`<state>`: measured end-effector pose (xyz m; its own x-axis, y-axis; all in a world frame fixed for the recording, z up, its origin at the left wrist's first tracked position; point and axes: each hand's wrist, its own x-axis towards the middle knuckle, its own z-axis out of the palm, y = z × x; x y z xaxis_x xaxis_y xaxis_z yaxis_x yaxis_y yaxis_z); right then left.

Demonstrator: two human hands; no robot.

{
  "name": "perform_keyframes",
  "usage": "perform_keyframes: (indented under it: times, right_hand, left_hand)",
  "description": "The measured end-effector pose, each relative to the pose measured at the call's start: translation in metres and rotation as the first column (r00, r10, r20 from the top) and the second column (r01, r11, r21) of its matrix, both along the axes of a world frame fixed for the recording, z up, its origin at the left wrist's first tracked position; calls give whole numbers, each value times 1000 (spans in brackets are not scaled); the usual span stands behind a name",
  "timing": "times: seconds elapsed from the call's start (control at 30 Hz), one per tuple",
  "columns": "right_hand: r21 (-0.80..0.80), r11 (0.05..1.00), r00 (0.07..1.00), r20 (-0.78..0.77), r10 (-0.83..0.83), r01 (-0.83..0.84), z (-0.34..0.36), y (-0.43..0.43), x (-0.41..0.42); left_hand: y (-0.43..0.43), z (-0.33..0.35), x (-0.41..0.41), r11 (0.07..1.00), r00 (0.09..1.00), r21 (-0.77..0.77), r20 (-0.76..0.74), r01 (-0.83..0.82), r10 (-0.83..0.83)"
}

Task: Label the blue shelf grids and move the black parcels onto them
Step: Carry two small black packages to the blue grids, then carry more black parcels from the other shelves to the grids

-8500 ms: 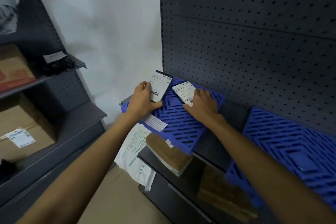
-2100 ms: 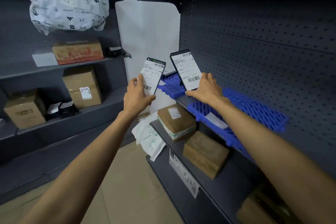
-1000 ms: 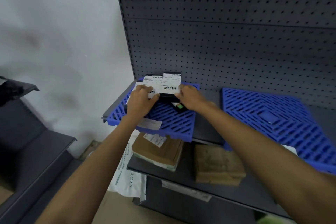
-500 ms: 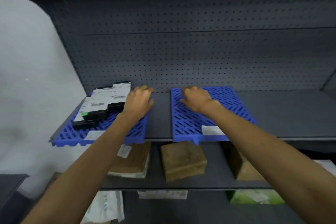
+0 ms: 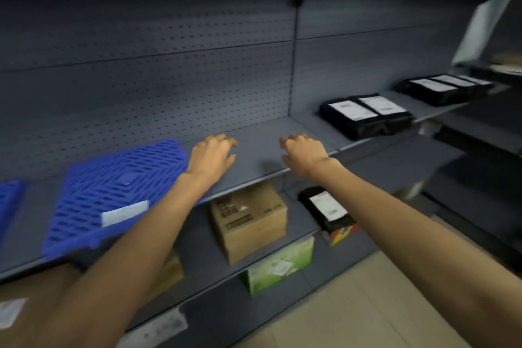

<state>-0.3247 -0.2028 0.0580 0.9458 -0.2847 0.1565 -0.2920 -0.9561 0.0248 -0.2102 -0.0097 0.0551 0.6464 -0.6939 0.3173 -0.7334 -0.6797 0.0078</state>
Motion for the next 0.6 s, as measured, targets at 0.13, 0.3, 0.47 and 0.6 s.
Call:
perform_keyframes:
  times: [0.13,0.3,0.47,0.6]
  right_hand:
    - [5,989,989,4,-150,150,-4,-90,-77]
    - [27,944,942,46,-331,330,-3,-186,-161]
    - [43,882,883,25,-470,468,-12,-273,-223]
    - [45,836,836,17,-548,547,-17,-345,-251]
  left_hand:
    - [-110,-4,-51,989,989,-11,4,149,-149]
    - [-235,-5,-108,935,934,-3,32,355,-355]
    - [-352,-5,-150,867,866,33,48,497,-498]
    - [-447,-3,-166,810,808,32,60,586,-586]
